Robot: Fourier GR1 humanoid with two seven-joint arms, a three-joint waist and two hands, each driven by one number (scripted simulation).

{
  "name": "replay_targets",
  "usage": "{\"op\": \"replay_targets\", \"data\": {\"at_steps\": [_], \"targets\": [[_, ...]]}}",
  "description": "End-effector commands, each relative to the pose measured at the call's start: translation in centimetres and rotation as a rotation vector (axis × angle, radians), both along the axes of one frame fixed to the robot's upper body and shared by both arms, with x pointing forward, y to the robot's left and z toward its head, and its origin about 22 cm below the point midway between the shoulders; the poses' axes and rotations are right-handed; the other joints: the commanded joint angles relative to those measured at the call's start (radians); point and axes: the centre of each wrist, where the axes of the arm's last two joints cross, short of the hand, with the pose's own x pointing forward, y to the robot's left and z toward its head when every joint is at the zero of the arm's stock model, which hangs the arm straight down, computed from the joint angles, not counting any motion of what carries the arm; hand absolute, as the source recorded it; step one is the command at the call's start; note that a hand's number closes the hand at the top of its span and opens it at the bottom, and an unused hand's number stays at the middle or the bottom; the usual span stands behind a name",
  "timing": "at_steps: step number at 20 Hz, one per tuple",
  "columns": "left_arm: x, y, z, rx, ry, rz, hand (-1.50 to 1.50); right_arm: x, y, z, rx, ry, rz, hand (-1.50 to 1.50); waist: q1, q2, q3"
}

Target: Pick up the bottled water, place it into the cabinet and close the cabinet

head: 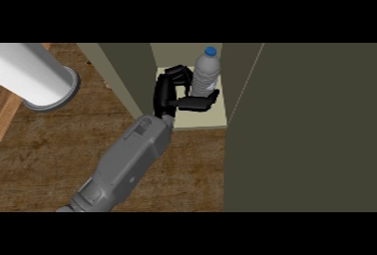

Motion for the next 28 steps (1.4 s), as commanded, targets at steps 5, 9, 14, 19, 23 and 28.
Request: {"op": "replay_targets", "data": {"at_steps": [5, 9, 14, 19, 23, 28], "targets": [[2.6, 2.3, -0.7, 0.242, -0.008, 0.074, 1.50, 0.2, -0.2, 0.5, 0.065, -0.034, 0.015, -1.50, -0.010, 0.010, 0.000], [2.6, 2.0, -1.7, 0.268, 0.076, 0.179, 1.50, 0.4, 0.2, 1.0, 0.070, -0.035, 0.035, -1.50, -0.032, 0.017, -0.001], [3.5, 3.6, -1.5, 0.205, 0.083, 0.259, 1.50, 0.1, -0.9, 0.4, 0.062, -0.050, 0.029, -1.50, -0.032, 0.017, -0.001], [4.9, 6.2, -0.1, 0.303, 0.057, 0.283, 1.50, 0.5, -1.0, 0.6, 0.049, -0.065, 0.053, -1.50, -0.042, 0.026, -0.001], [4.4, 4.2, -0.6, 0.392, -0.002, 0.313, -1.50, 0.1, -1.1, 0.3, 0.049, -0.056, 0.073, -1.50, -0.054, 0.023, -0.001], [5.4, 5.6, 0.7, 0.438, -0.024, 0.343, -1.50, 0.1, -1.3, 0.4, 0.061, -0.066, 0.087, -1.50, -0.059, 0.031, -0.001]]}}
